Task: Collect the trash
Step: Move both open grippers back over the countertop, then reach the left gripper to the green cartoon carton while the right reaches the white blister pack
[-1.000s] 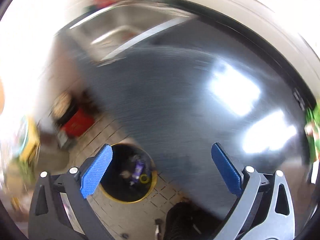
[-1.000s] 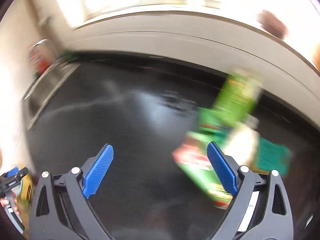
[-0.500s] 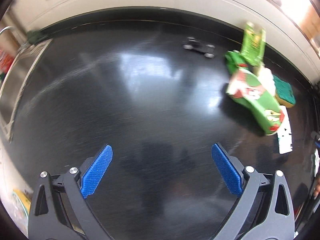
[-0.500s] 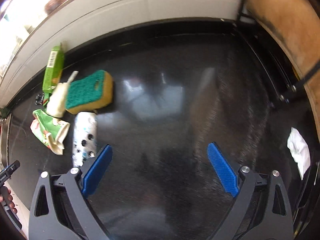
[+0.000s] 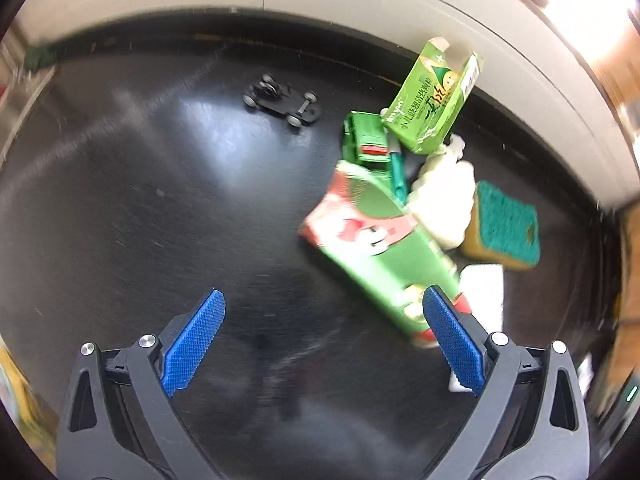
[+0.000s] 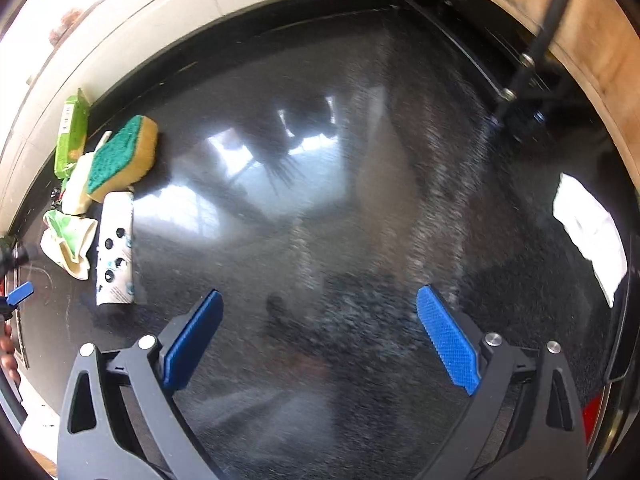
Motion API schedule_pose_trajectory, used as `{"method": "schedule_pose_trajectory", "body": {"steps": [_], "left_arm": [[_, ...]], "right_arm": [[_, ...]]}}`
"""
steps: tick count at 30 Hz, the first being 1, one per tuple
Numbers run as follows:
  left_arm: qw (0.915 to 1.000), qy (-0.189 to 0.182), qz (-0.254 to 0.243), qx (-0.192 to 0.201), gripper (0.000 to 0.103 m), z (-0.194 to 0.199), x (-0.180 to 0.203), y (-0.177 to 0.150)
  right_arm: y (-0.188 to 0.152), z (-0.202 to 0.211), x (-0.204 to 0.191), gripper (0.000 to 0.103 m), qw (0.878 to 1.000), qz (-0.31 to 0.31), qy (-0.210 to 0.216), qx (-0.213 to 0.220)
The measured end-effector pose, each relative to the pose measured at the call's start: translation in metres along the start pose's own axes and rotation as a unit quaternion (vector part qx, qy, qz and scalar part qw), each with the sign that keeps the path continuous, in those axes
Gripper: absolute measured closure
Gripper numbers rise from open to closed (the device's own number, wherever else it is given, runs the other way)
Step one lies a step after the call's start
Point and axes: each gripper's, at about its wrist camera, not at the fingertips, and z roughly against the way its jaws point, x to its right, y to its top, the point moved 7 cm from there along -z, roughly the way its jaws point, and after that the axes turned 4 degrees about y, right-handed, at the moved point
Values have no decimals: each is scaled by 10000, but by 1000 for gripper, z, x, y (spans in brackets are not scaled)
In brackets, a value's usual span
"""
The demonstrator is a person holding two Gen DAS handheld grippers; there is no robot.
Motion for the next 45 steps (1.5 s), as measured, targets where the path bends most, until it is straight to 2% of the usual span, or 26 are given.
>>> {"method": "schedule_pose_trajectory", "body": {"steps": [4, 8, 11, 14, 16, 19, 23, 31, 34, 36, 40, 45], "left_arm": [[9995, 122, 251, 112, 7, -6, 18, 6], [9997, 120, 127, 167, 7, -10, 36, 9], [9994, 266, -117, 198, 7, -19, 51, 12], [9984, 479, -274, 78, 7, -36, 55, 11], [9984, 533, -191, -61, 7, -48, 51, 6], [9985, 548, -3, -86, 7, -53, 36, 2], [9974, 717, -69, -12, 7, -50, 19, 2], [9975, 710, 1, -67, 7, -52, -16, 5], [9973, 731, -85, -27, 7, -52, -31, 9], [9978, 658, -60, -47, 6, -53, -46, 16], [9987, 215, 390, -266, 5, -60, -81, 20], [9989, 216, 351, -244, 5, -58, -123, 26]], "right_arm": [[-6, 6, 22, 9, 9998, -196, -51, 4], [-15, 9, 43, 9, 9991, -418, -47, -50], [-17, 12, 50, 9, 9988, -488, -58, -55], [-14, 14, 50, 9, 9988, -496, -39, -32], [-12, 16, 45, 9, 9990, -448, 20, -30], [-9, 14, 28, 9, 9995, -298, 110, -34], [-7, 5, -8, 9, 9994, 53, 297, -160], [2, -19, -93, 9, 9941, 870, 541, -365], [5, -27, -112, 9, 9918, 1070, 554, -419], [7, -30, -125, 9, 9902, 1180, 595, -454], [8, -35, -140, 9, 9883, 1280, 650, -513], [10, -48, -161, 8, 9872, 1297, 681, -629]]}}
